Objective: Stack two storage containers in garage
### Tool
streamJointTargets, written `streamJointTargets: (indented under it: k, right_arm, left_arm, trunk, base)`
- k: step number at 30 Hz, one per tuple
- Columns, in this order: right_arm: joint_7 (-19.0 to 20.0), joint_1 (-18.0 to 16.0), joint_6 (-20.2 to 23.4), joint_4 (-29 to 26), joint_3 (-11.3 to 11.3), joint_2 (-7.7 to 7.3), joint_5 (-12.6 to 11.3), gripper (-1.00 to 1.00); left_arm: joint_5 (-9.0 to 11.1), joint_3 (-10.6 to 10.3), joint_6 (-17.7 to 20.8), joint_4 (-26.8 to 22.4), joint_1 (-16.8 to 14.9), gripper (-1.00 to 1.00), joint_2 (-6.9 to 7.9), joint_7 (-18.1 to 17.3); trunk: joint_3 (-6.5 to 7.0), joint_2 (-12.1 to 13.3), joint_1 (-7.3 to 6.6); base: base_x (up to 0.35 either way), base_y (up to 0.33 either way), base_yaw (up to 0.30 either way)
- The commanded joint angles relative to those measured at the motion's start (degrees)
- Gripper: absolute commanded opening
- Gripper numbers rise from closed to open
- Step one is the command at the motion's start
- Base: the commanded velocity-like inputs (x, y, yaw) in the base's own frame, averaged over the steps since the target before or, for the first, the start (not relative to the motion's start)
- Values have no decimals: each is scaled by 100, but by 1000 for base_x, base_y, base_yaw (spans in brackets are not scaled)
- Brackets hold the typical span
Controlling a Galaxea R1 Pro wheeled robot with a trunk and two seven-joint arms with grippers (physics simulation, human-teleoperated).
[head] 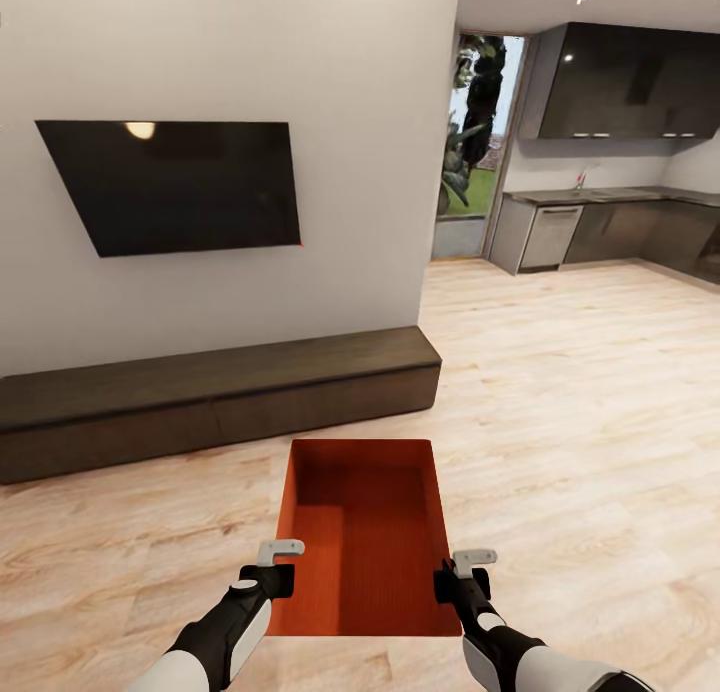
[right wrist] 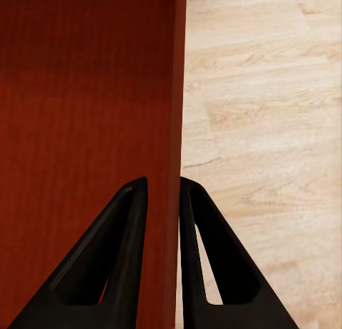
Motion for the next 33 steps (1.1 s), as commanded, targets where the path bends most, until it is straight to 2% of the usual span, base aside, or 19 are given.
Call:
streamJointTargets:
  k: [1,33]
  right_arm:
    - [-28,-10,-66,-9,-159,3,-78,-100]
    - [-28,-10,-68,-9,-163,3,-77,-100]
  left_arm:
    - [16,-30,39,15,2,-100,6,91]
    - [8,-30,37,9,2,-100,6,92]
  trunk:
    - [3,-5,1]
    - [300,-5,1]
  base:
    - [0,0,0]
    - [0,0,0]
